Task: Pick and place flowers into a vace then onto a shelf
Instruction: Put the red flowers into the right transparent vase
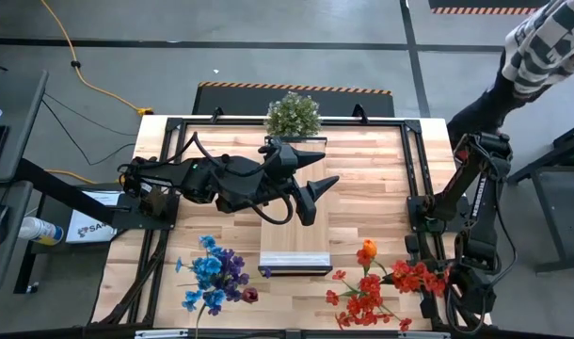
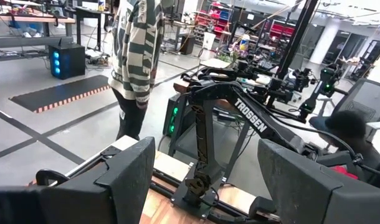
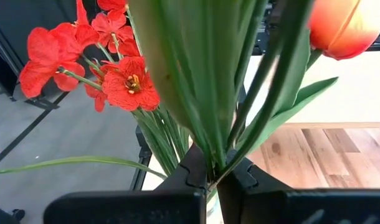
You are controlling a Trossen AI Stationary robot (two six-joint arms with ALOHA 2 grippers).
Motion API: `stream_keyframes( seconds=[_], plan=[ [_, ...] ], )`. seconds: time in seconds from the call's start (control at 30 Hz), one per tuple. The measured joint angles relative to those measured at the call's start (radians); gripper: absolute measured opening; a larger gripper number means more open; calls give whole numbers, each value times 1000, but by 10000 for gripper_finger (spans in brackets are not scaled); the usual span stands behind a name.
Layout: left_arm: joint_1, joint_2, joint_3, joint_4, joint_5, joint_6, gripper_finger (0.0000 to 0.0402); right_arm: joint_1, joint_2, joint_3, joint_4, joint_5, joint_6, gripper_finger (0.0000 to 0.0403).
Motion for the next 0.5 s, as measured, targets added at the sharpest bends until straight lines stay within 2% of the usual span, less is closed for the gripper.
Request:
stream_keyframes(
  seconds=[0.27,0.5],
  plan=[
    [0,0,0,0,2,0,317,0,0,0,0,-11,0,31],
    [0,0,0,0,2,3,317,-17,-1,0,1,-38,0,16]
  ],
)
